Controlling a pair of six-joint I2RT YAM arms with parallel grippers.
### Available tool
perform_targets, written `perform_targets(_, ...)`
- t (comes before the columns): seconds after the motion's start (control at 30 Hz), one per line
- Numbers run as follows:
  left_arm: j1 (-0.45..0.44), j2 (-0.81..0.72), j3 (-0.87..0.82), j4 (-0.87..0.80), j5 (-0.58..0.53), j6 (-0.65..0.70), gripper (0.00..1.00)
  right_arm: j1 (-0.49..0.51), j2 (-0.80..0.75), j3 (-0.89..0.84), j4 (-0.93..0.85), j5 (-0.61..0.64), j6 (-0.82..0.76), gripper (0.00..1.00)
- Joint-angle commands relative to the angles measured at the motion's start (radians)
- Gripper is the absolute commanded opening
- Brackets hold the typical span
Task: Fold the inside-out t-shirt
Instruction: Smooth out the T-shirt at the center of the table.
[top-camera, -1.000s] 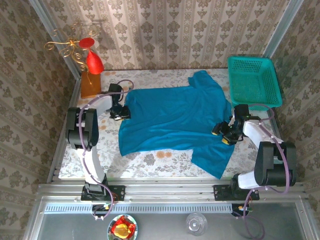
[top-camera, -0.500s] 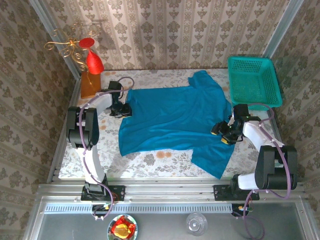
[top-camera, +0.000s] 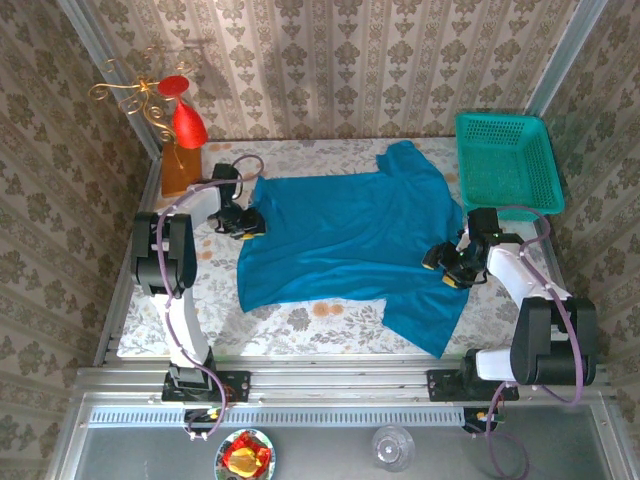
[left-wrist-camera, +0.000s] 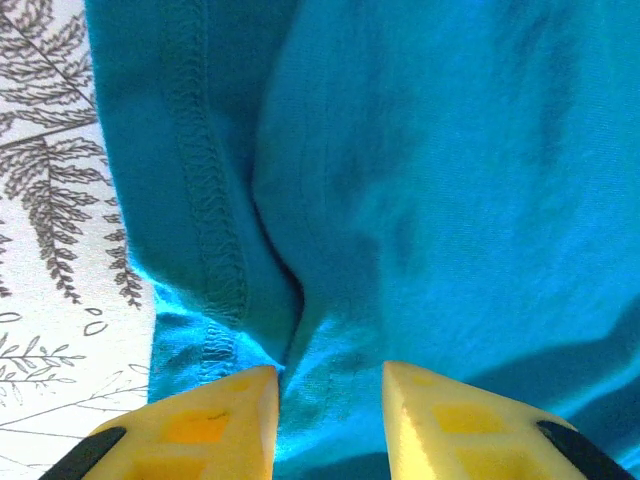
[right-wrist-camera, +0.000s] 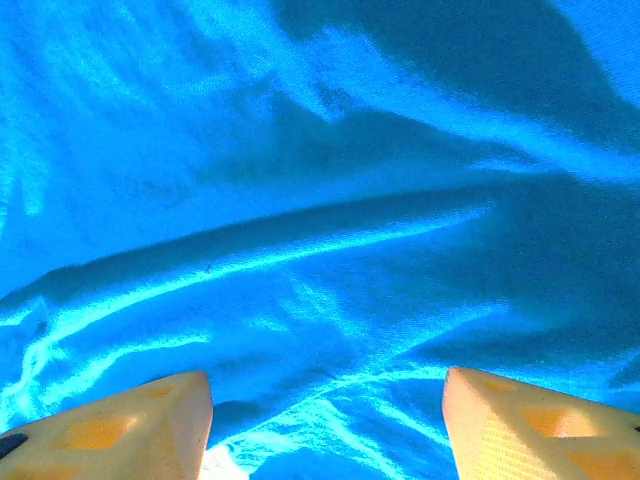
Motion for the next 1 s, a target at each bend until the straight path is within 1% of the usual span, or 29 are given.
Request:
perform_targets(0.0, 0.006, -0.004, -0.003, -0.020, 0.062, -0.008, 0.32, 0.007, -0.022, 0.028, -0.042, 0.018, 0.003, 0.64)
perform_targets(0.1, 0.008, -0.017, -0.006, -0.021, 0.075, -0.007, 0.31, 0.007, -0.024, 0.029, -0.045, 0.017, 0.003, 0.64)
perform_targets(0.27, 0.008, -0.025, -0.009, -0.017, 0.105, -0.002, 0.24, 0.007, -0.026, 0.027, -0.041, 0.018, 0.004, 0.64)
perform_targets(0.37, 0.003, -0.020, -0.011, -0.026, 0.052, 0.012, 0.23, 0.007, -0.025, 0.025, -0.038, 0.016, 0.006, 0.64)
perform_targets(0.4, 0.002, -0.018, -0.011, -0.026, 0.043, 0.016, 0.23, 0.007, -0.024, 0.023, -0.038, 0.015, 0.007, 0.64)
perform_targets(0.47, -0.002, -0.014, -0.011, -0.029, 0.012, 0.024, 0.27, 0.007, -0.023, 0.023, -0.039, 0.015, 0.007, 0.64)
perform_targets(0.53, -0.006, -0.003, -0.003, -0.039, -0.020, 0.035, 0.28, 0.007, -0.025, 0.025, -0.041, 0.013, 0.006, 0.64)
perform_targets(0.57, -0.006, 0.003, 0.001, -0.043, -0.022, 0.040, 0.27, 0.007, -0.027, 0.026, -0.044, 0.013, 0.006, 0.64)
perform_targets(0.67, -0.009, 0.014, 0.018, -0.063, -0.024, 0.054, 0.18, 0.007, -0.035, 0.025, -0.044, 0.017, 0.007, 0.64)
perform_targets(0.73, -0.011, -0.003, 0.020, -0.062, -0.041, 0.053, 0.09, 0.007, -0.031, 0.020, -0.037, 0.016, 0.009, 0.64)
perform_targets(0.83, -0.009, -0.051, 0.022, -0.051, -0.076, 0.041, 0.00, 0.007, -0.011, 0.000, -0.013, 0.016, 0.014, 0.64)
perform_targets(0.97, -0.003, -0.081, 0.057, -0.078, -0.126, 0.037, 0.00, 0.005, 0.039, -0.021, 0.018, 0.041, 0.031, 0.64)
